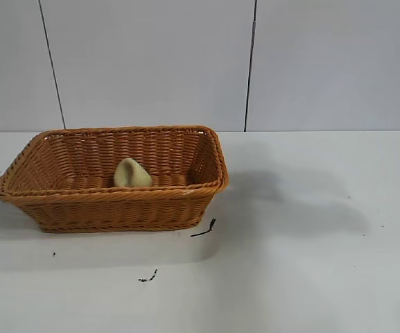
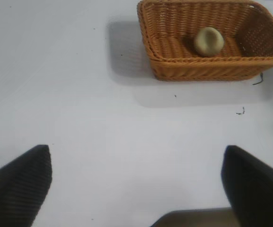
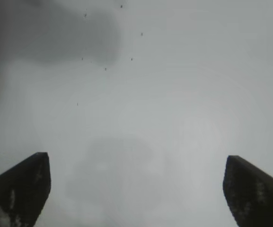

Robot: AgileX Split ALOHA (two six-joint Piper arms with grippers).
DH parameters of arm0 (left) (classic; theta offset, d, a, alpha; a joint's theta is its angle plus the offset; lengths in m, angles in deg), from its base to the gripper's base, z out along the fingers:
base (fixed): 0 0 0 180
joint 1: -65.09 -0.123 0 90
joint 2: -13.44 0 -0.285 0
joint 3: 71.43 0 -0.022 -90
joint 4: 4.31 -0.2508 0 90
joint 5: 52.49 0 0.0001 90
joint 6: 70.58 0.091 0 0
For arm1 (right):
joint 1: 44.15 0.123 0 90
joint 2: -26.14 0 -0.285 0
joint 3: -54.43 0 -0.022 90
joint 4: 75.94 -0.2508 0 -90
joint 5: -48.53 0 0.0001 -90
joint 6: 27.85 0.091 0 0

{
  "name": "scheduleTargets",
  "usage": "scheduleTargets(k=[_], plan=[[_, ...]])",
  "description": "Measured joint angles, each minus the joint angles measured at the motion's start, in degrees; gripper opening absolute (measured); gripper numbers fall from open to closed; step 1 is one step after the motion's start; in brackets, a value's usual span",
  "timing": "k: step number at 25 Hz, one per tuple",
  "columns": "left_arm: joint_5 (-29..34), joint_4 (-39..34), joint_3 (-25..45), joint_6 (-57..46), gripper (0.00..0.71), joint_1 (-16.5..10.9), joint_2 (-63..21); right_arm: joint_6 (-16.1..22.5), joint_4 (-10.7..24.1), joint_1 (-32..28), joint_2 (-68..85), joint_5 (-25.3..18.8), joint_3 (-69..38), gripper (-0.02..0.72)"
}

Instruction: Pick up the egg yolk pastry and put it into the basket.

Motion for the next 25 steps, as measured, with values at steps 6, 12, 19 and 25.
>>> scheduleTargets(k=[6,12,19,25], plan=[[0.00,0.00,0.00,0.00,0.695,0.00,0.00,-0.06,0.45,0.00,20.17,0.78,-18.28,0.689],[0.00,0.00,0.00,0.00,0.695,0.00,0.00,-0.68,0.45,0.00,41.44,7.35,-32.57,0.689],[0.00,0.00,0.00,0.00,0.695,0.00,0.00,-0.68,0.00,0.00,63.52,10.77,-39.31,0.689],[0.00,0.00,0.00,0.00,0.695,0.00,0.00,-0.72,0.00,0.23,73.44,10.84,-39.31,0.689]])
